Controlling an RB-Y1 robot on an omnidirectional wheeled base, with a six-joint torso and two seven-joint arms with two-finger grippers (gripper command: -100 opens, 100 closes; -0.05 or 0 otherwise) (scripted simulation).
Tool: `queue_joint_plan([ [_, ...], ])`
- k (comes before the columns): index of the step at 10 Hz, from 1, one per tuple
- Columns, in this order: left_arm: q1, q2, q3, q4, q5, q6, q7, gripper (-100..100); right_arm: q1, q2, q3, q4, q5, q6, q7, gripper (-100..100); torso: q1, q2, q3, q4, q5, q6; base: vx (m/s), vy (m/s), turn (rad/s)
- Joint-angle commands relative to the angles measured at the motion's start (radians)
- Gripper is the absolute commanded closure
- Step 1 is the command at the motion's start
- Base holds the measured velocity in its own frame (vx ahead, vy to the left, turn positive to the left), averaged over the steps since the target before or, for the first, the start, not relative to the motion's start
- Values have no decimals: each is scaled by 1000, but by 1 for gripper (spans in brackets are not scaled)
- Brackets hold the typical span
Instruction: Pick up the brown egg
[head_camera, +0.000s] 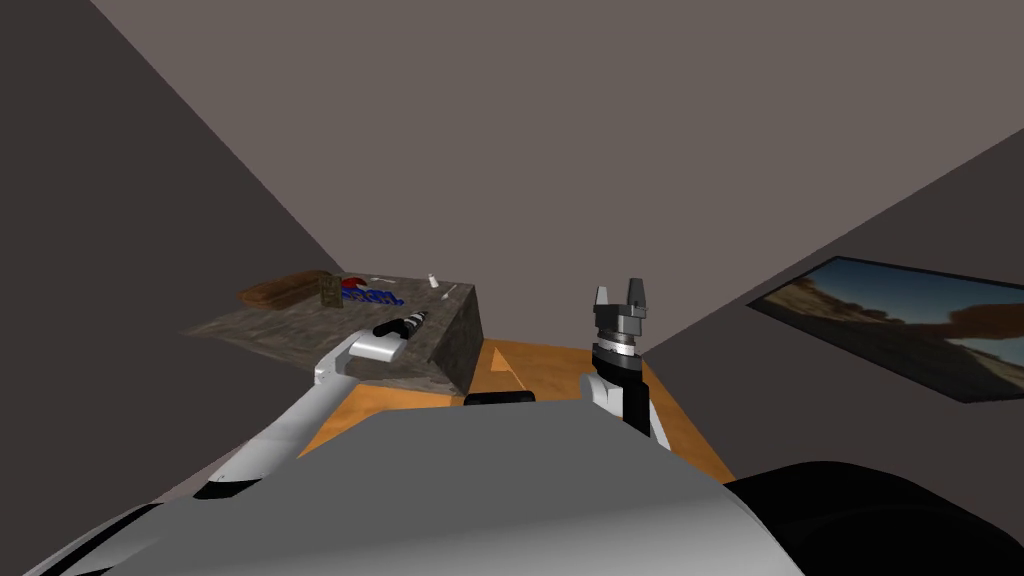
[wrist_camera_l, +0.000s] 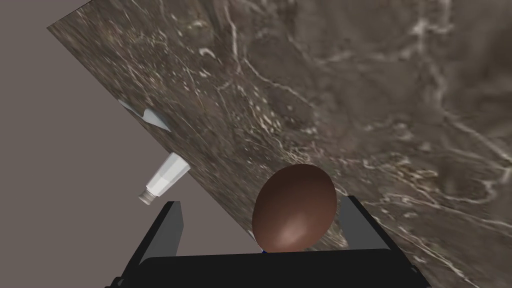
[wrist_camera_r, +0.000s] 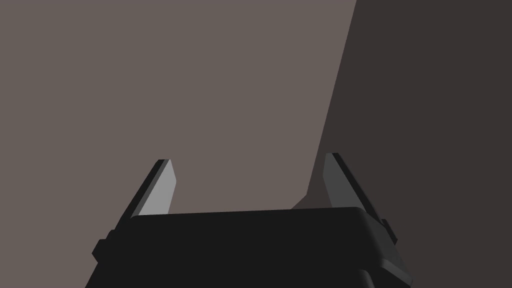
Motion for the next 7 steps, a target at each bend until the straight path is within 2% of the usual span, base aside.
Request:
queue_joint_plan([
  [1,-16,6,16,50,8,-26,-2,-100,0,0,0,0,0,0,0,0,0,0,0,0,0,0,-72,-7,-184],
  [2,-28,10,25,88,13,-37,-2,-100,0,0,0,0,0,0,0,0,0,-1,0,0,0,0,-72,-4,-173],
  [3,-28,10,25,91,13,-37,-2,-100,0,0,0,0,0,0,0,0,1,-1,0,0,0,0,-57,-7,-54],
  [6,-66,22,53,185,28,-69,-4,-100,0,0,0,0,0,0,0,0,0,-2,-1,0,0,0,-62,-15,-164],
  [7,-66,22,53,189,28,-69,-4,-100,0,0,0,0,0,0,0,0,0,-2,-1,0,0,0,-45,-7,-41],
])
